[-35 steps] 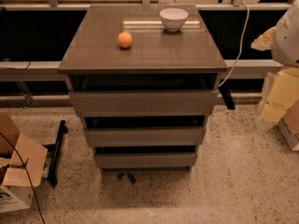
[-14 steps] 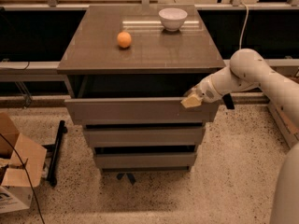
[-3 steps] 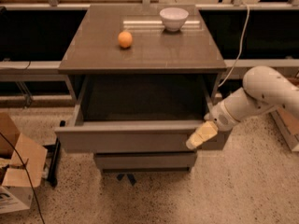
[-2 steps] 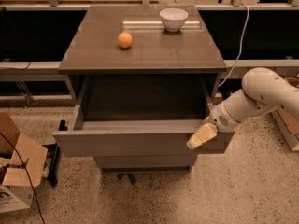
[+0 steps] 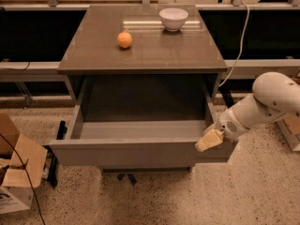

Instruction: Open top drawer

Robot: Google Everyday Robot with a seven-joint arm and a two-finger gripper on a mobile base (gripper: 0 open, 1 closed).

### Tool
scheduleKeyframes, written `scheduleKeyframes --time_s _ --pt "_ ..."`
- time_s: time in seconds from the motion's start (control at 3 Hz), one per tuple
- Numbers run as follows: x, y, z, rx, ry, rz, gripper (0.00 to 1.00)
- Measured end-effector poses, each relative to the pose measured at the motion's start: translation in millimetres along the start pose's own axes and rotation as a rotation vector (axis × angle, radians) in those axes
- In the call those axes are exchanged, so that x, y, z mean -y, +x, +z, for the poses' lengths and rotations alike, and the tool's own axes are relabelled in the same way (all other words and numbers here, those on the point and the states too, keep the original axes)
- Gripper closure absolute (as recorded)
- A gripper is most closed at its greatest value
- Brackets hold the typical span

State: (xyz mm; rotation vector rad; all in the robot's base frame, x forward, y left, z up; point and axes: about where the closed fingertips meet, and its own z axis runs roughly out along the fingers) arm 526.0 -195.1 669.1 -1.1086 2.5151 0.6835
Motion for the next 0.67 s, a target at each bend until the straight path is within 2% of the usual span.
scheduleKeyframes --time_s 0.67 --pt "-1.4 0.0 3.9 -0.004 -0.007 -0.002 0.01"
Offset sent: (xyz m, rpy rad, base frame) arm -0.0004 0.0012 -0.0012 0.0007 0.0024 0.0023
